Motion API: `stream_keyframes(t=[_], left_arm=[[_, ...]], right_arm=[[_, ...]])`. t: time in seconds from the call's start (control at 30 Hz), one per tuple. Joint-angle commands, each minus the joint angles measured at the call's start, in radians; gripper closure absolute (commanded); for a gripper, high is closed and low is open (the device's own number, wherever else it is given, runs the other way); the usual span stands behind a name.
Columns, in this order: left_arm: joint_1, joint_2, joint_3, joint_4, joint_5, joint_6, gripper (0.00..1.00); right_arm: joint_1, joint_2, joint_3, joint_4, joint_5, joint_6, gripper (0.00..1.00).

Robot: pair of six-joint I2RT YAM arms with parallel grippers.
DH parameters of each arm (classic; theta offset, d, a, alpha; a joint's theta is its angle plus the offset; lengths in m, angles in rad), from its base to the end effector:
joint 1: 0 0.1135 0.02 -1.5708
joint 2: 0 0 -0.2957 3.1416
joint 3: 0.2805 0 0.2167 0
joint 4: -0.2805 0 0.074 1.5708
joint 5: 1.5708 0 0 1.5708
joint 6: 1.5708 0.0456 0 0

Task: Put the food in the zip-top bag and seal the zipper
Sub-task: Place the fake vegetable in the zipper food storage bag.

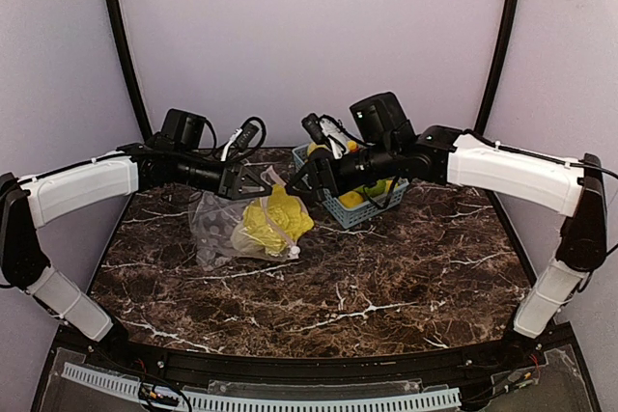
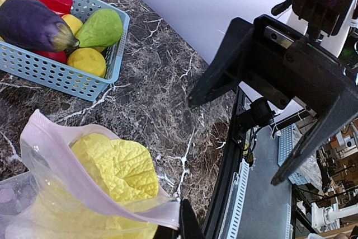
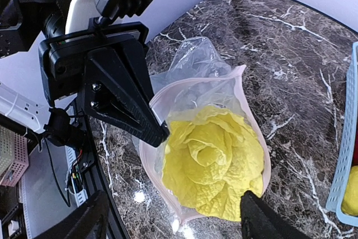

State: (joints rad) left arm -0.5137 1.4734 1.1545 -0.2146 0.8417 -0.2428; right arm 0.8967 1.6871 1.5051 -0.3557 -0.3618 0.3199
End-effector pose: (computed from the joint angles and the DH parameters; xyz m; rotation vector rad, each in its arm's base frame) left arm 0.2425 -0.1759 0.3464 0.8211 2.0230 -1.3258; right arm 0.2184 0.2993 0.3688 -0.8679 2.0999 1.0728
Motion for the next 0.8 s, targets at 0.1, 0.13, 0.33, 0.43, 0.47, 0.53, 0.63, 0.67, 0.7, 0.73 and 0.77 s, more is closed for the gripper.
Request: stream_keyframes(t=[0.1,0.13,0.33,0.43,0.47,0.53,0.63,0.67,0.7,0.73,0.77], left_arm=[[0.006,-0.003,-0.002,0.014,0.000,-0.004,0.99],[0.007,-0.001,-0.002,0.013,-0.002,-0.003,0.99],[0.007,0.001,-0.001,0.009,-0.003,-0.001,0.99],[0.007,0.001,0.000,0.007,-0.005,0.001,0.99],[0.007,0.002,0.001,0.005,-0.004,0.002,0.99],[0.007,0.001,0.001,0.004,-0.006,0.003,0.99],[0.007,0.001,0.002,0.003,-0.006,0.003,0.99],[0.007,0.002,0.002,0.003,-0.006,0.003,0.99],[0.007,0.002,0.002,0.003,-0.006,0.003,0.99],[0.007,0.001,0.002,0.003,-0.006,0.005,0.99],[0.007,0.002,0.003,0.002,-0.006,0.003,0.99]], right_arm=[[-0.060,-0.002,-0.088,-0.003,0.068,0.077,0.44],[-0.064,0.007,-0.089,0.000,0.061,0.078,0.46],[-0.080,0.088,-0.055,0.001,0.028,0.075,0.60],[-0.081,0.126,-0.037,0.001,0.008,0.071,0.62],[-0.081,0.138,-0.032,0.002,0.005,0.070,0.63],[-0.082,0.165,-0.024,0.002,0.002,0.069,0.66],[-0.086,0.187,-0.019,0.002,0.004,0.067,0.70],[-0.088,0.192,-0.019,0.003,0.004,0.068,0.71],[-0.092,0.197,-0.017,0.004,0.004,0.070,0.73],[-0.095,0.201,-0.016,0.007,0.002,0.071,0.75],[-0.098,0.204,-0.017,0.010,0.000,0.072,0.76]])
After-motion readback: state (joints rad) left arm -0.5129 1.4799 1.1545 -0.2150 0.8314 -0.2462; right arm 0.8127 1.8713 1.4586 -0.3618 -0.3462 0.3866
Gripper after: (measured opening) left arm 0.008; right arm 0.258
